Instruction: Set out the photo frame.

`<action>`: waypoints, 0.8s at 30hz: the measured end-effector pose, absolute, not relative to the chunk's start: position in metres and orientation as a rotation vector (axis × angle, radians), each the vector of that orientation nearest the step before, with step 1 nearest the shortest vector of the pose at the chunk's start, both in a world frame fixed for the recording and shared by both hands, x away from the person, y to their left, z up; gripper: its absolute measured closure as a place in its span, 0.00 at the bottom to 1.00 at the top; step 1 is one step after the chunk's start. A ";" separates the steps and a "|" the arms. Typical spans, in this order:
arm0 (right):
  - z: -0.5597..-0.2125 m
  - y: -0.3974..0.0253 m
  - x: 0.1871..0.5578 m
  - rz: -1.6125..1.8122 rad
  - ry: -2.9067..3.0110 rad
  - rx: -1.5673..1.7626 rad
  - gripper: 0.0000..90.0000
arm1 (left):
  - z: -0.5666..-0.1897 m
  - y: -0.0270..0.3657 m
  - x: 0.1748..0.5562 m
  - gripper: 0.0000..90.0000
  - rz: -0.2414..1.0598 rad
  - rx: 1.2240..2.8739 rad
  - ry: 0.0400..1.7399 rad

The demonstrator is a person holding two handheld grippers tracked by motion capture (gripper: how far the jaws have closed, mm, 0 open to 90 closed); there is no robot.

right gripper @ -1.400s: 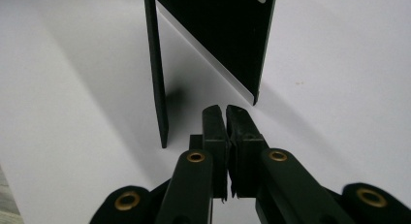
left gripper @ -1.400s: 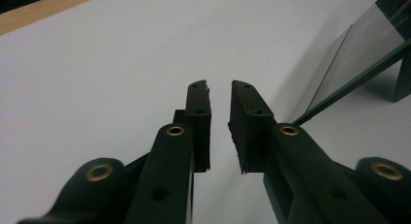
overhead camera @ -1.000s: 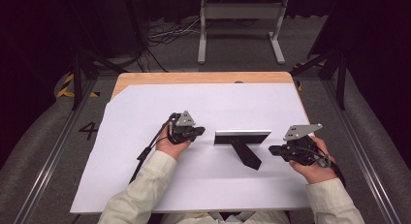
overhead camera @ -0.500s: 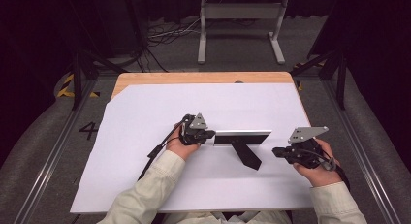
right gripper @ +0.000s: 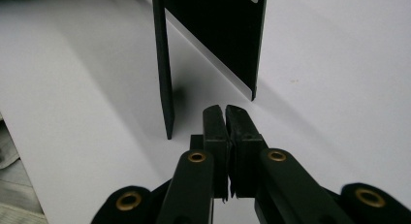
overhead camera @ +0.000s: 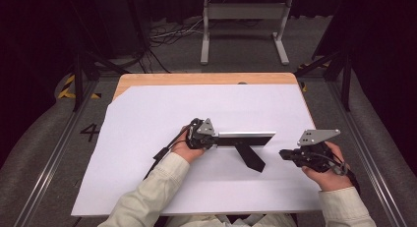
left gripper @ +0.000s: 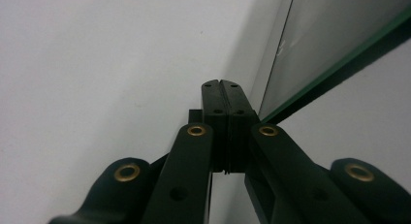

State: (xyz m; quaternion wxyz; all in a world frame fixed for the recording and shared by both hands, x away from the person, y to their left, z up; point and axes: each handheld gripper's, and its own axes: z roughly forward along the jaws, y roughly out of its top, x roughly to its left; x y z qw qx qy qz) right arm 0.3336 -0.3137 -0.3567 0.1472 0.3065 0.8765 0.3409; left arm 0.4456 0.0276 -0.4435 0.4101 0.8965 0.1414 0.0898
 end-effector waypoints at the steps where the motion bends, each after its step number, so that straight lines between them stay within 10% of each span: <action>1: -0.357 -0.314 0.334 0.981 2.522 0.882 0.97 | -0.444 0.028 0.446 1.00 0.226 2.257 0.356; 24: -0.352 -0.318 0.334 0.965 2.554 0.903 0.97 | -0.433 0.021 0.425 1.00 0.101 2.423 0.169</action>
